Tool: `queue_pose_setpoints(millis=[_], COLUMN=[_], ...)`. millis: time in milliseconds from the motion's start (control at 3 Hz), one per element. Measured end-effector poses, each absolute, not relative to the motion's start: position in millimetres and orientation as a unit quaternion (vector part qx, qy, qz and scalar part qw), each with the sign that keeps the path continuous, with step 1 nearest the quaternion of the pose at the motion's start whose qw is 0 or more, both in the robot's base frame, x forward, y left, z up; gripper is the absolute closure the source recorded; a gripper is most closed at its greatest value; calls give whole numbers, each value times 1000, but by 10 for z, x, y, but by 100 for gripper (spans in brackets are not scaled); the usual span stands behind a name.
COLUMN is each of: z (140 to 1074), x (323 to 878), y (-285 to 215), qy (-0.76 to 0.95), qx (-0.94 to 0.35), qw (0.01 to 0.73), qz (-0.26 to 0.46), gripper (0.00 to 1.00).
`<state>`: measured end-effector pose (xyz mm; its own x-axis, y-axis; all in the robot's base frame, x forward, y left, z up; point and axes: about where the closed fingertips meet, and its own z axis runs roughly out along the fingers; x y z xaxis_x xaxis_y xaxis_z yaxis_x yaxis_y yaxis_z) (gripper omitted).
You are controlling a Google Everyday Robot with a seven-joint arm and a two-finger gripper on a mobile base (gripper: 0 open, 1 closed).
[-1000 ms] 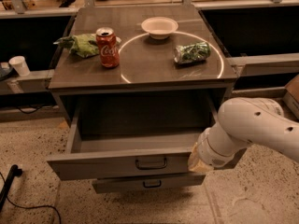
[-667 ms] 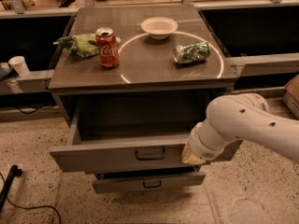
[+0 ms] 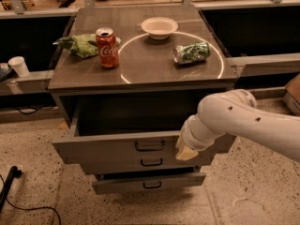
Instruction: Close top drawer
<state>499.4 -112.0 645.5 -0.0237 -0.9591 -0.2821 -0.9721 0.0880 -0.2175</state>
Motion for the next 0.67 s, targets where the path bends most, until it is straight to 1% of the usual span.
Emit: queue_pose_setpoints(millis=[333,667], z=[6368,6368], x=[5146,5146], y=[-1085,-1085], qy=[704,704], qx=[-685,-685], qw=[188,188], qz=[20,20], gripper=[0,0])
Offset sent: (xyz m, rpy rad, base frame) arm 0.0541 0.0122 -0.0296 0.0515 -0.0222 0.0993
